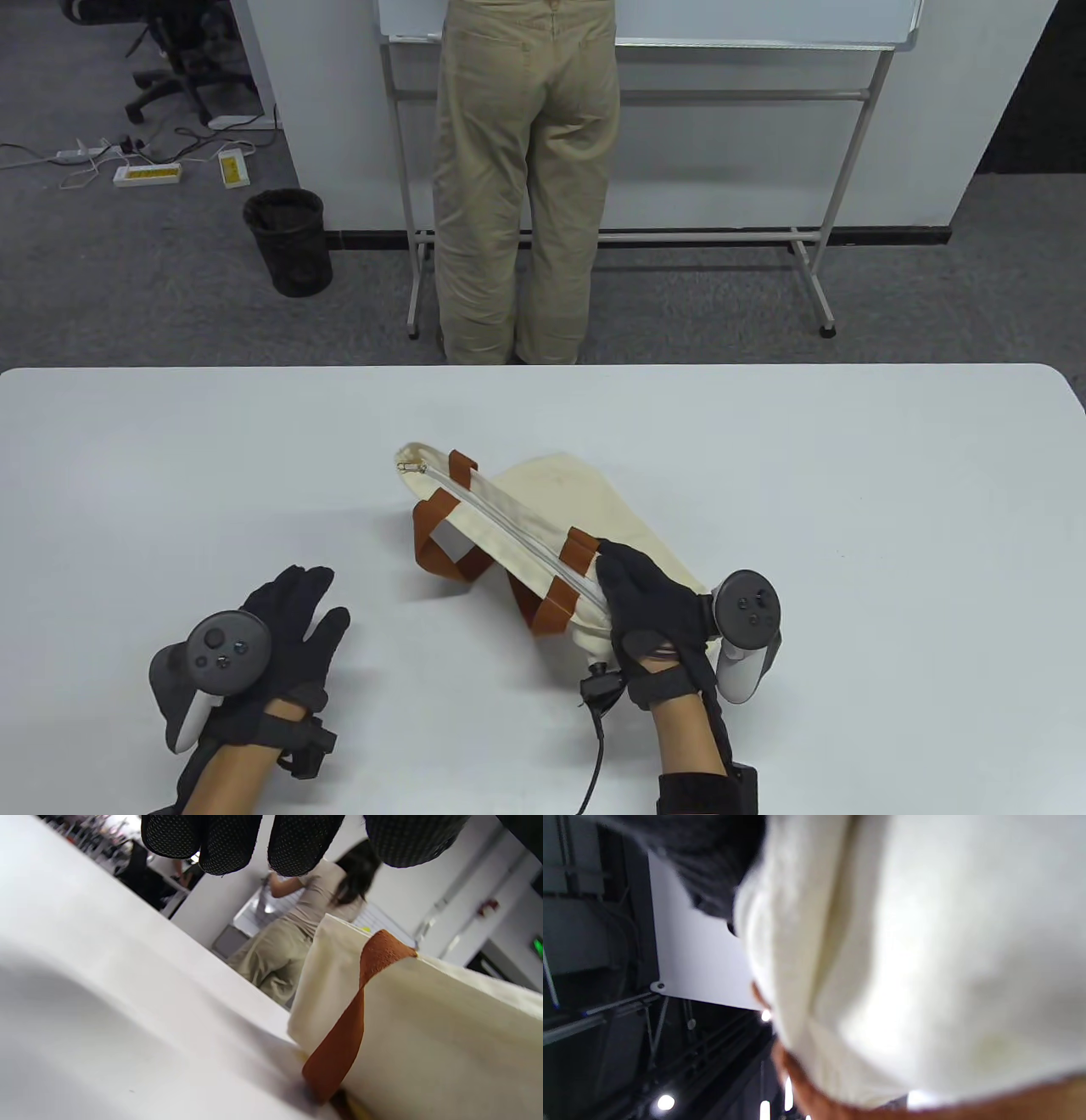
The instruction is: Unzip the canvas bag
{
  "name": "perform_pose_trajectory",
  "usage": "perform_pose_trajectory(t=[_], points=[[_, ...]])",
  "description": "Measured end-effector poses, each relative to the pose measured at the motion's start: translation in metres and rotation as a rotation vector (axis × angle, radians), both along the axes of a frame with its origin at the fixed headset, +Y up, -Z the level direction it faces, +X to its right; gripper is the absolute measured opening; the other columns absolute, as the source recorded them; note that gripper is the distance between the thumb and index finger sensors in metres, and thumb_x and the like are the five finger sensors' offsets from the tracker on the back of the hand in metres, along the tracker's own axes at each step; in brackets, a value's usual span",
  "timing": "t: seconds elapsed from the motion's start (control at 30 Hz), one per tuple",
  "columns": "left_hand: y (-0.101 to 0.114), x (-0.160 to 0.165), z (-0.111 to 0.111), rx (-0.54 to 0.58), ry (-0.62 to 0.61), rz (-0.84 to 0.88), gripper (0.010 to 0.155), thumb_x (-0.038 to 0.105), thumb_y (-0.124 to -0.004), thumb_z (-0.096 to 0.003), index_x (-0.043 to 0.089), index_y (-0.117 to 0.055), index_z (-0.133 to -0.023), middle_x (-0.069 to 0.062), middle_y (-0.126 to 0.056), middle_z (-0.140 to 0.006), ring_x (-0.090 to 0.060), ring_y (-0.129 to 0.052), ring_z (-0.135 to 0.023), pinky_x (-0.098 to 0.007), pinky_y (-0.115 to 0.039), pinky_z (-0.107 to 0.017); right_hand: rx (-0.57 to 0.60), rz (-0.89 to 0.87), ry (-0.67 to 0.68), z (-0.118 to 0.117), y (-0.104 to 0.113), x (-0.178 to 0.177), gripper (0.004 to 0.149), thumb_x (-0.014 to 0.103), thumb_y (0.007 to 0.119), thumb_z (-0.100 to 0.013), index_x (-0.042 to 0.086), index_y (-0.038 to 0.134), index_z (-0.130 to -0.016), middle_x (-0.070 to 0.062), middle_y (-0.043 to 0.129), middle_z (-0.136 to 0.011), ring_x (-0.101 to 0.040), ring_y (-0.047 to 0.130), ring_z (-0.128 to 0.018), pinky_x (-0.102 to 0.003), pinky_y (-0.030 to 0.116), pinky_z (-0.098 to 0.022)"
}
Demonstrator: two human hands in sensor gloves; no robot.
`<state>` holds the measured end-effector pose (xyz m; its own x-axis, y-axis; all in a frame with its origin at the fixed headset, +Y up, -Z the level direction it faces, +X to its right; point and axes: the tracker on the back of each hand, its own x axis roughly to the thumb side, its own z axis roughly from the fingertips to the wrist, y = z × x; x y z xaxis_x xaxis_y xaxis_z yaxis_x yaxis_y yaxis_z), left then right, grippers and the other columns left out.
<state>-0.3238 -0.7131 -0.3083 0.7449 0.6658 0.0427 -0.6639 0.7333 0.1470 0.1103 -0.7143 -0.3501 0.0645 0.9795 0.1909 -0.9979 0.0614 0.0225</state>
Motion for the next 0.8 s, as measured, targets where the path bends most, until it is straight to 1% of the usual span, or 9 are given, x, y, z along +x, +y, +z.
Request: perform_pose_trajectory(t=[0.03,0.23,0.33,0.47,0.53,0.6,0.63,0.67,0.8], points=[[-0.001,-0.003,0.0,-0.006,0.006,0.035,0.068,0.058,-0.066,-0.0475,0.022,-0.061,-0.105,-0.02,-0.06,-0.113,-0.05,-0.058,-0.101,-0.071,-0.041,-0.07,-0.004,-0.019,0.015,0.0,-0.001,-0.001,0.048,0.036,0.078,-0.042,0.005,0.09,-0.078,-0.012,0.105,-0.035,-0.027,0.101,-0.014,-0.048,0.081,-0.015],[-0.011,-0.033,-0.002,-0.065,0.053,0.376,0.073,0.063,-0.063,-0.0472,0.021,-0.058,-0.106,-0.022,-0.062,-0.112,-0.051,-0.061,-0.099,-0.071,-0.043,-0.069,-0.038,-0.141,0.164,-0.005,-0.007,-0.017,0.048,0.036,0.077,-0.043,0.003,0.09,-0.075,-0.01,0.105,-0.033,-0.025,0.101,-0.013,-0.046,0.081,-0.014],[-0.019,-0.044,-0.003,-0.122,0.042,0.579,0.079,0.067,-0.062,-0.0469,0.018,-0.055,-0.108,-0.023,-0.063,-0.111,-0.051,-0.064,-0.097,-0.07,-0.045,-0.068,-0.055,-0.148,0.24,-0.007,-0.009,-0.025,0.048,0.036,0.077,-0.044,0.002,0.09,-0.075,-0.01,0.104,-0.033,-0.025,0.101,-0.013,-0.046,0.081,-0.014],[-0.026,-0.052,-0.004,-0.191,-0.001,0.745,0.083,0.072,-0.058,-0.0471,0.014,-0.058,-0.106,-0.023,-0.077,-0.102,-0.049,-0.077,-0.088,-0.067,-0.054,-0.066,-0.076,-0.098,0.318,-0.009,-0.013,-0.034,0.048,0.036,0.077,-0.044,0.002,0.09,-0.075,-0.009,0.104,-0.033,-0.024,0.1,-0.013,-0.046,0.081,-0.015],[-0.028,-0.054,-0.005,-0.215,-0.005,0.777,0.084,0.073,-0.058,-0.0466,0.013,-0.061,-0.105,-0.022,-0.086,-0.092,-0.045,-0.087,-0.077,-0.064,-0.061,-0.062,-0.08,-0.068,0.361,-0.01,-0.014,-0.038,0.048,0.037,0.077,-0.044,0.002,0.09,-0.075,-0.009,0.104,-0.033,-0.024,0.1,-0.013,-0.046,0.081,-0.015],[-0.03,-0.056,-0.005,-0.237,0.001,0.765,0.083,0.074,-0.059,-0.0463,0.014,-0.066,-0.103,-0.019,-0.094,-0.082,-0.04,-0.093,-0.068,-0.061,-0.067,-0.058,-0.084,-0.061,0.4,-0.01,-0.015,-0.041,0.048,0.037,0.078,-0.044,0.002,0.09,-0.075,-0.009,0.104,-0.033,-0.024,0.1,-0.013,-0.046,0.081,-0.015],[-0.031,-0.056,-0.005,-0.25,0.003,0.76,0.08,0.073,-0.061,-0.0466,0.013,-0.072,-0.099,-0.018,-0.096,-0.079,-0.039,-0.095,-0.065,-0.061,-0.068,-0.056,-0.088,-0.051,0.417,-0.01,-0.015,-0.041,0.048,0.037,0.078,-0.044,0.003,0.09,-0.075,-0.009,0.104,-0.033,-0.024,0.1,-0.013,-0.046,0.081,-0.015],[-0.031,-0.056,-0.006,-0.262,0.003,0.753,0.076,0.071,-0.064,-0.0468,0.013,-0.078,-0.094,-0.017,-0.098,-0.076,-0.038,-0.097,-0.062,-0.06,-0.07,-0.054,-0.09,-0.036,0.418,-0.01,-0.015,-0.042,0.048,0.037,0.078,-0.044,0.003,0.09,-0.075,-0.009,0.104,-0.032,-0.025,0.1,-0.013,-0.046,0.081,-0.015],[-0.027,-0.054,-0.007,-0.251,0.015,0.707,0.065,0.064,-0.073,-0.0471,0.015,-0.084,-0.089,-0.017,-0.101,-0.069,-0.035,-0.101,-0.054,-0.057,-0.074,-0.05,-0.098,0.019,0.383,-0.01,-0.016,-0.039,0.047,0.036,0.079,-0.043,0.003,0.09,-0.075,-0.011,0.103,-0.033,-0.026,0.099,-0.014,-0.047,0.08,-0.016]])
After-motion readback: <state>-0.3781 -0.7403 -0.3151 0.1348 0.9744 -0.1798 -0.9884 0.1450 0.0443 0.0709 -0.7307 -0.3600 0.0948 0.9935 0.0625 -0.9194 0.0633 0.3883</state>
